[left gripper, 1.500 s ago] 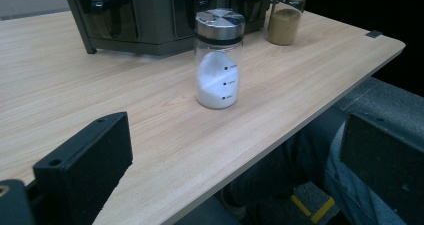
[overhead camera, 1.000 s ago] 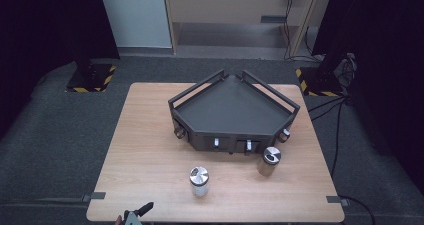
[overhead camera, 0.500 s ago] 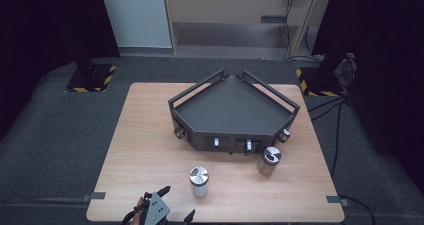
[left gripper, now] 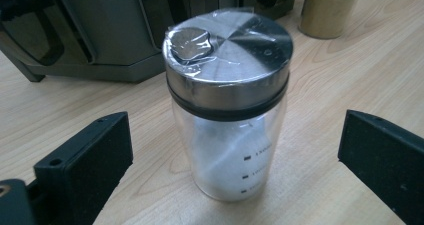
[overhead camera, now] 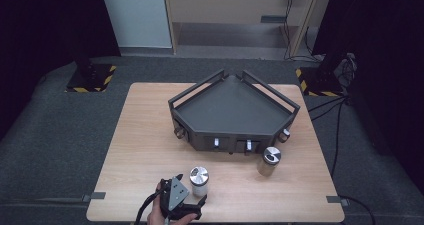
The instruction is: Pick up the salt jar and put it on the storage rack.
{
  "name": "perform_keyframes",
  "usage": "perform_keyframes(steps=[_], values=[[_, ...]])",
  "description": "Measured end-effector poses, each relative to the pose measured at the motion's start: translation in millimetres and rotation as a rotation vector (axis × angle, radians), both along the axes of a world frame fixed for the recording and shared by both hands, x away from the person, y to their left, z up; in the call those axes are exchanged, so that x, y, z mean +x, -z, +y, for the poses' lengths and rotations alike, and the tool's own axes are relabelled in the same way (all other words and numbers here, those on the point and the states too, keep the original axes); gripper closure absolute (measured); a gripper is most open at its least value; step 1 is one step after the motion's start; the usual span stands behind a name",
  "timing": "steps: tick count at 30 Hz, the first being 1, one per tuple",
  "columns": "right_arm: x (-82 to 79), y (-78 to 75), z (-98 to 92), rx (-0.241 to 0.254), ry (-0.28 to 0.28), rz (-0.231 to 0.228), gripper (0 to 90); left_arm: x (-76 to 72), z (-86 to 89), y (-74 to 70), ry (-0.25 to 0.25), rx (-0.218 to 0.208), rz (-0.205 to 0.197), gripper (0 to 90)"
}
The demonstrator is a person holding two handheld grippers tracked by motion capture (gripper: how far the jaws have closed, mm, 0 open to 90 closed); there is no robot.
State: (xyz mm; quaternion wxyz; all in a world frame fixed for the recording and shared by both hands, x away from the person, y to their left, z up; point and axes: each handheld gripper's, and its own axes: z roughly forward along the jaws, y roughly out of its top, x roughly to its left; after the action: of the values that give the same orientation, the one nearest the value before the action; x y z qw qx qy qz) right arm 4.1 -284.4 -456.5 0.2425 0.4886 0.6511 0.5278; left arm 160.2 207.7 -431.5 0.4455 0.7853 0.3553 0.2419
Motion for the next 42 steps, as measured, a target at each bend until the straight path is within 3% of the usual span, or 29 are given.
perform_keyframes(steps=[5, 10, 16, 19, 21, 31, 39, 42], values=[[0.6, -0.1, 0.1, -0.001, -0.005, 0.005, 1.3, 12.4, -6.6, 6.8, -0.012, -0.008, 0.027, 1.0], [1.5, -0.2, -0.4, 0.003, -0.008, 0.007, 1.3, 18.9, -9.8, 11.0, -0.018, -0.01, 0.016, 3.1], [2.1, 0.3, -1.0, 0.01, -0.007, 0.011, 1.3, 24.2, -10.5, 15.9, 0.001, -0.007, -0.002, 20.3], [2.5, 0.4, -0.9, 0.009, -0.009, 0.013, 1.3, 26.7, -8.4, 18.0, 0.009, -0.032, 0.012, 24.7], [2.5, 0.5, -0.6, 0.006, -0.011, 0.012, 1.3, 26.3, -8.6, 19.3, 0.021, -0.024, 0.002, 29.3], [2.6, 1.1, -1.6, 0.018, -0.009, 0.015, 1.3, 25.8, -4.8, 25.0, 0.027, -0.051, -0.011, 30.0], [2.1, 1.0, -1.7, 0.02, -0.006, 0.015, 1.3, 24.7, -3.9, 23.0, 0.037, -0.04, -0.025, 30.3], [1.5, 1.1, -2.5, 0.023, 0.002, 0.014, 1.3, 20.9, 1.3, 17.8, 0.032, -0.073, -0.049, 30.3]])
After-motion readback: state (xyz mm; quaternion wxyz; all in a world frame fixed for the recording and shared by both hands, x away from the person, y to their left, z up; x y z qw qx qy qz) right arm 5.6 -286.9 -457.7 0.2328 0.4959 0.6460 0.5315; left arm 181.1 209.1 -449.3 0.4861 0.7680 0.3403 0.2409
